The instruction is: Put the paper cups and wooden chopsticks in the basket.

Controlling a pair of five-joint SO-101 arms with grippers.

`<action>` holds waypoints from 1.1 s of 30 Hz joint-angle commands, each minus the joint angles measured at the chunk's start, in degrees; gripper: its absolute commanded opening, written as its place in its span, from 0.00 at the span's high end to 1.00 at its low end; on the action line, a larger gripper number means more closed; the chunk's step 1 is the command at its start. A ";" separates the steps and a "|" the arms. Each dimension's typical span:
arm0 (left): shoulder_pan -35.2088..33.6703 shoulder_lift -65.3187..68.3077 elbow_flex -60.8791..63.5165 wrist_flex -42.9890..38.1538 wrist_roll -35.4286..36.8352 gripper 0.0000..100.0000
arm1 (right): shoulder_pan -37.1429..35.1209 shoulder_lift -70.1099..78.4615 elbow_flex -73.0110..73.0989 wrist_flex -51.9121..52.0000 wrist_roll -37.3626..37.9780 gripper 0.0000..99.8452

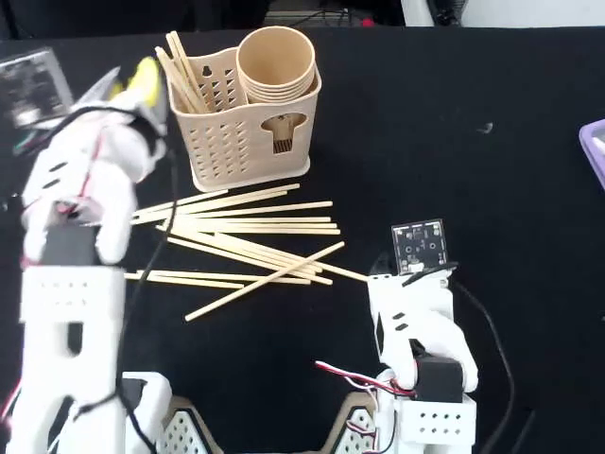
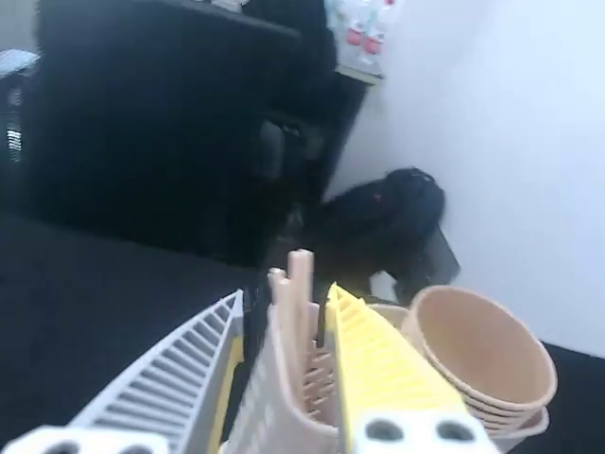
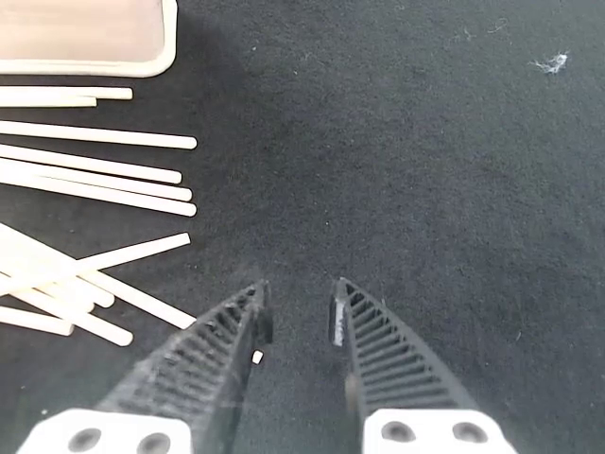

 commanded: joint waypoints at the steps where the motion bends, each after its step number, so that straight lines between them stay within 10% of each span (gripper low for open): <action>1: -3.21 -7.21 -3.74 8.97 -1.85 0.85 | -0.62 -3.74 -0.13 -1.49 0.62 0.89; 13: -4.18 -7.65 2.51 35.96 -21.01 0.85 | -0.62 -3.74 -0.13 -1.49 0.62 0.89; 20: -4.18 0.09 10.15 35.87 -24.26 0.68 | -0.62 -3.74 -0.13 -1.49 0.62 0.89; 33: 0.75 21.71 8.31 30.15 -33.49 0.67 | -0.62 -3.74 -0.13 -1.49 0.62 0.89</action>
